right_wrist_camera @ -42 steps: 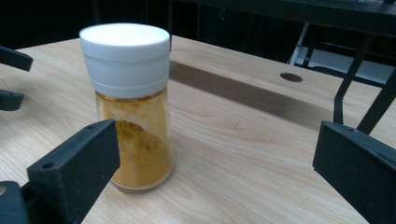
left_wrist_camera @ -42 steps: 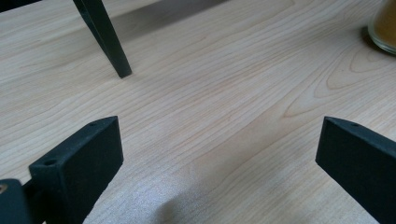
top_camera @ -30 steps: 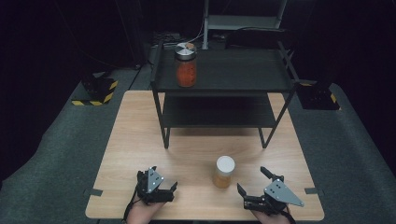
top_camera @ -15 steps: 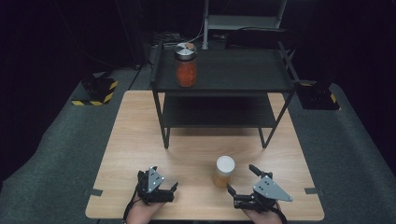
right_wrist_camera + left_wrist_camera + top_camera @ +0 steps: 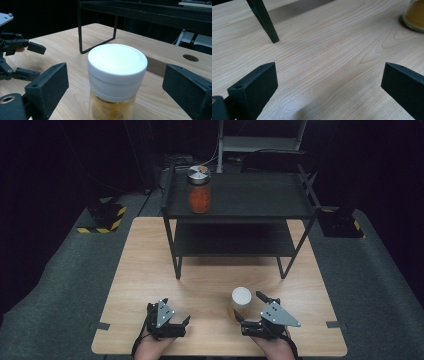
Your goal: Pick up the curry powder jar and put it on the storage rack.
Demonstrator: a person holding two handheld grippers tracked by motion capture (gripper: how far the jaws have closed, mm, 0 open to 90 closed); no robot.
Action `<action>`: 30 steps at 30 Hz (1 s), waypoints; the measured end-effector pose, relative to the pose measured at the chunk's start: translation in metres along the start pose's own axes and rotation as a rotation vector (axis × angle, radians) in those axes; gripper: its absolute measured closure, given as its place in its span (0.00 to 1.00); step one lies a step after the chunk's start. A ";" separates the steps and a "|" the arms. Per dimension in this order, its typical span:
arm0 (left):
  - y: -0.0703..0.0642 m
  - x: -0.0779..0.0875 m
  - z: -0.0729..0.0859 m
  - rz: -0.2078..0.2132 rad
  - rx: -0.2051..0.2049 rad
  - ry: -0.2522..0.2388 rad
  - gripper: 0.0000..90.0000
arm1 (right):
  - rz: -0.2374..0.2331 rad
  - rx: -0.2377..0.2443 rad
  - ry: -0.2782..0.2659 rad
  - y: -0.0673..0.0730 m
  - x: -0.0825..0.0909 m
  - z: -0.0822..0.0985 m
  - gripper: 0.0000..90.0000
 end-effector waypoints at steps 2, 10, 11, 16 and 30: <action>0.000 0.000 0.000 0.000 0.001 -0.003 0.01 | -0.004 0.001 0.005 -0.002 -0.004 0.001 0.10; -0.002 0.001 0.000 -0.003 -0.017 -0.004 0.01 | -0.019 0.007 0.006 -0.006 -0.011 0.006 0.21; -0.003 0.000 0.000 -0.005 -0.018 -0.005 0.01 | -0.021 0.009 0.004 -0.006 -0.012 0.006 0.22; -0.004 0.000 -0.001 -0.004 -0.029 -0.001 0.01 | -0.036 -0.015 -0.007 -0.012 -0.014 0.008 0.30; -0.003 0.000 0.000 -0.004 -0.021 -0.006 0.01 | -0.062 -0.035 -0.038 -0.017 -0.020 0.011 0.36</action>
Point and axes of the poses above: each handheld gripper's, and its own axes: x roughly backward along the jaws, z roughly out of its underside, y roughly to its left, the point moved 3 cm from there along -x, roughly forward along the jaws, and after that the axes turned 15 degrees about -x, right-handed, at the moved point
